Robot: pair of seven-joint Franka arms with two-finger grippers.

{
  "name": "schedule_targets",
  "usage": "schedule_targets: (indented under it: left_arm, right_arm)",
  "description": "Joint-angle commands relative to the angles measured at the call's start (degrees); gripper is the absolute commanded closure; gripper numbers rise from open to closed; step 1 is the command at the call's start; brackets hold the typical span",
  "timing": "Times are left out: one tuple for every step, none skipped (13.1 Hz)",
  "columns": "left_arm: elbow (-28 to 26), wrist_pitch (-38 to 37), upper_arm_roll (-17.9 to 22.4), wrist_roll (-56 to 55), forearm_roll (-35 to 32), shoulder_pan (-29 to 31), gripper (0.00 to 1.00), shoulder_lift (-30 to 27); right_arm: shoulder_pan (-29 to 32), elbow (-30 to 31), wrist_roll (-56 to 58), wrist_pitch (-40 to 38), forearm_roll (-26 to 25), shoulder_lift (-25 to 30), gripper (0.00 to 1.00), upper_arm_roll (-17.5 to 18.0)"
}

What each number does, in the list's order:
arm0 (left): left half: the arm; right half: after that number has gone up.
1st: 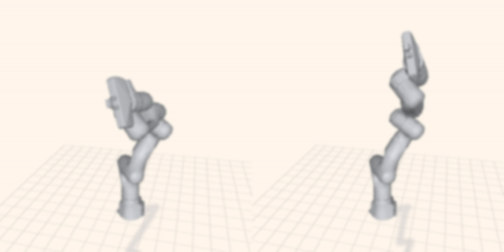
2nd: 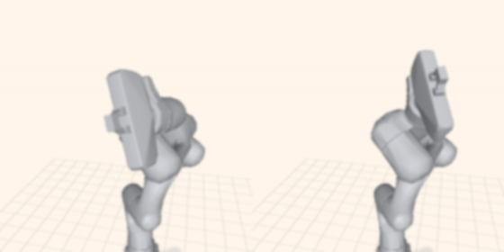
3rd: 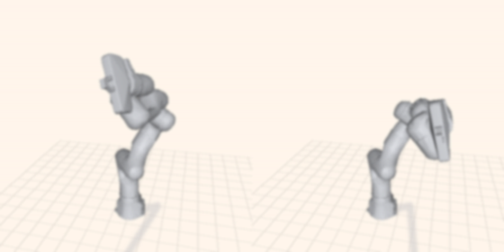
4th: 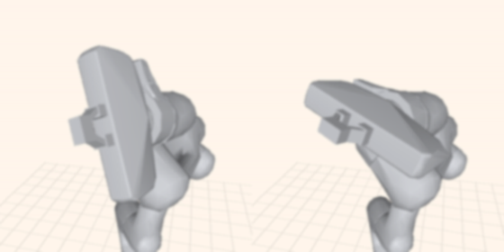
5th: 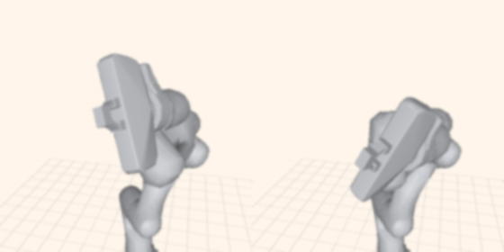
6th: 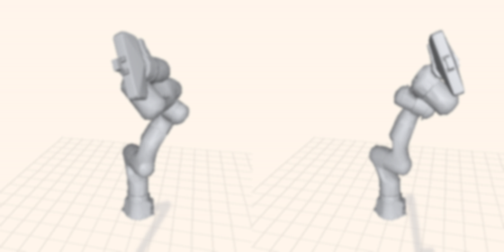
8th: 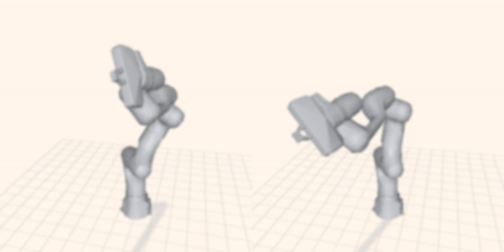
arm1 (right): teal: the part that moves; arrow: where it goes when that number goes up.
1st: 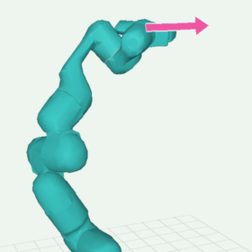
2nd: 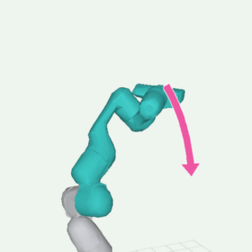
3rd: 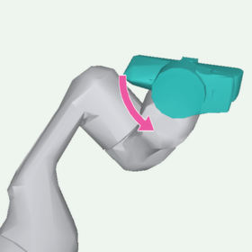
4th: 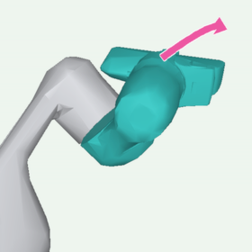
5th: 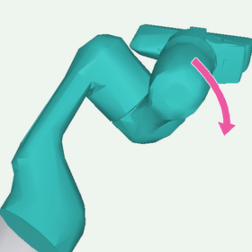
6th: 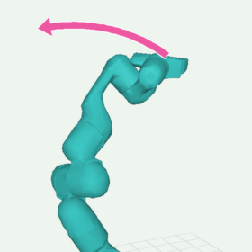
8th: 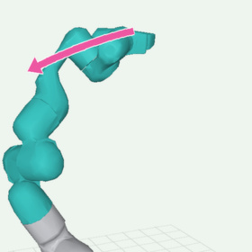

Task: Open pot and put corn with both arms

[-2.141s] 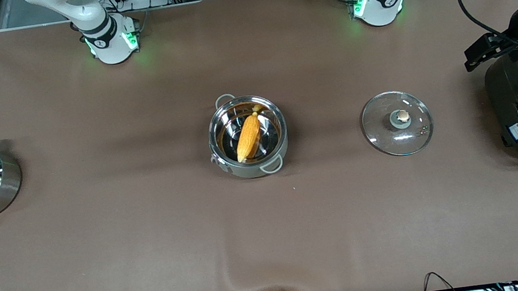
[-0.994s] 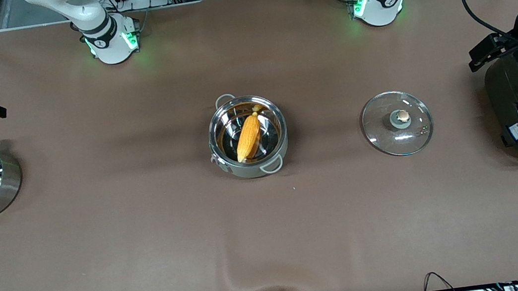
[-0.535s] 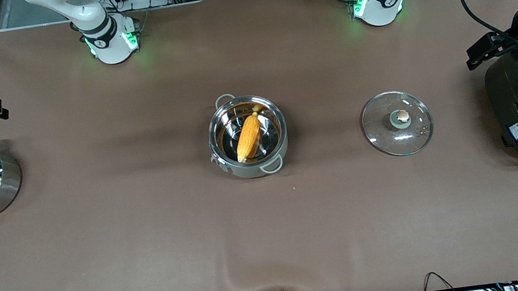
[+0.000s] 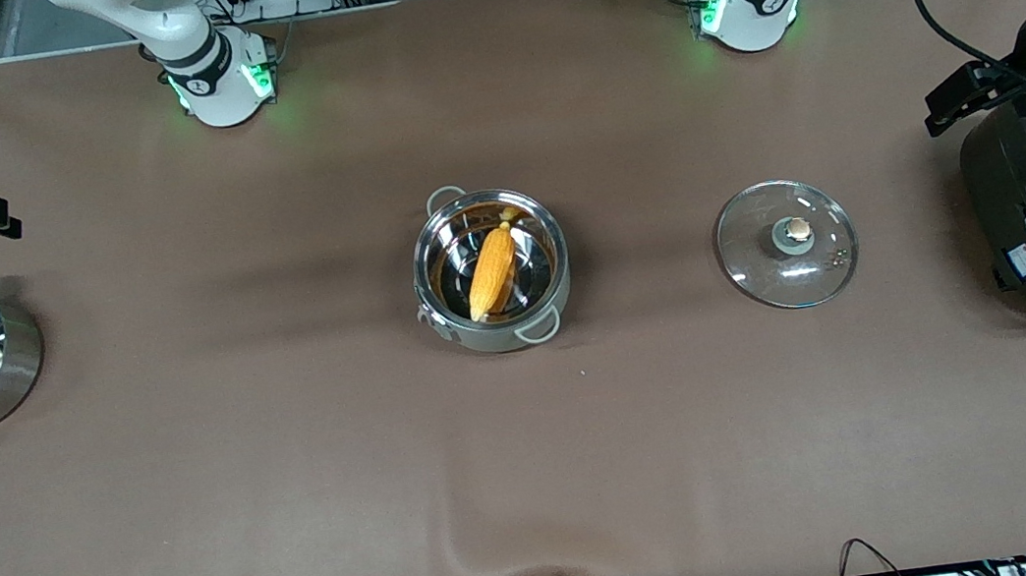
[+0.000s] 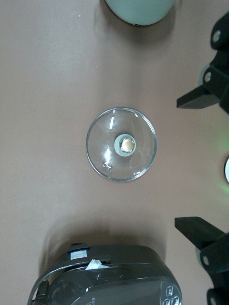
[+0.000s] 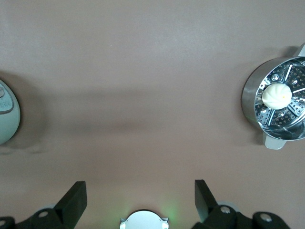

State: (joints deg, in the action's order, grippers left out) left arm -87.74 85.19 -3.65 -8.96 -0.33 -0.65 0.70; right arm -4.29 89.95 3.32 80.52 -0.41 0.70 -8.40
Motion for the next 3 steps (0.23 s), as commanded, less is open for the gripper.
schedule_targets:
  left_arm:
    - [1.3,-1.3,-0.3,1.4,-0.4,0.6,0.0,0.2]
    - [1.2,-1.3,-0.2,1.4,-0.4,0.5,0.0,0.2]
    - [1.3,-1.3,-0.2,1.4,-0.3,0.5,0.0,0.2]
  right_arm:
    - [-0.2,0.7,-0.9,0.5,-1.1,0.4,0.0,0.3]
    - [-0.2,0.7,-0.9,0.5,-1.0,0.5,0.0,0.3]
    - [-0.2,0.7,-0.9,0.5,-1.0,0.5,0.0,0.3]
